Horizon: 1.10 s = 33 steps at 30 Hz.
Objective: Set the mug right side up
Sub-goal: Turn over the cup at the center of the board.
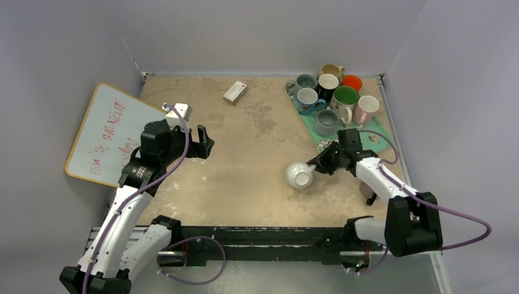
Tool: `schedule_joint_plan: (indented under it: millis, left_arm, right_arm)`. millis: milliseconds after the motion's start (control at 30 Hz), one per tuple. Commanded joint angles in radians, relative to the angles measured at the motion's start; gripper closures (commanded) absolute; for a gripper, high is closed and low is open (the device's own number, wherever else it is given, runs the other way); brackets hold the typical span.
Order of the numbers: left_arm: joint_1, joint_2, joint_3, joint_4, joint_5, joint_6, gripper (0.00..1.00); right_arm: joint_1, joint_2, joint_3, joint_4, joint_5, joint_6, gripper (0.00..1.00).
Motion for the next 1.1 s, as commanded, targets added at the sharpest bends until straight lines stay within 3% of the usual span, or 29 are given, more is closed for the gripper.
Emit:
schedule_joint_plan:
  millis: [0, 400, 567, 900, 1067]
  left_arm:
    - [0.003, -0.006, 0.018, 0.012, 0.005, 0.004, 0.08]
    - [0.003, 0.002, 0.019, 0.012, 0.004, 0.004, 0.08]
    - [0.003, 0.004, 0.016, 0.012, 0.005, 0.004, 0.08]
    - [0.003, 0.0, 0.017, 0.015, 0.023, -0.001, 0.08]
    - [0.003, -0.003, 0.017, 0.016, 0.029, -0.002, 0.08]
  right_arm:
    - [0.021, -0.034, 0.023, 0.276, -0.053, -0.128, 1.0]
    - [0.085, -0.059, -0.094, 0.906, -0.035, -0.382, 1.0]
    - [0.091, -0.125, -0.148, 0.972, 0.086, -0.496, 1.0]
    - [0.091, -0.421, -0.267, 0.907, 0.482, -0.706, 1.0]
    - [0.091, -0.429, -0.316, 0.918, 0.557, -0.756, 1.0]
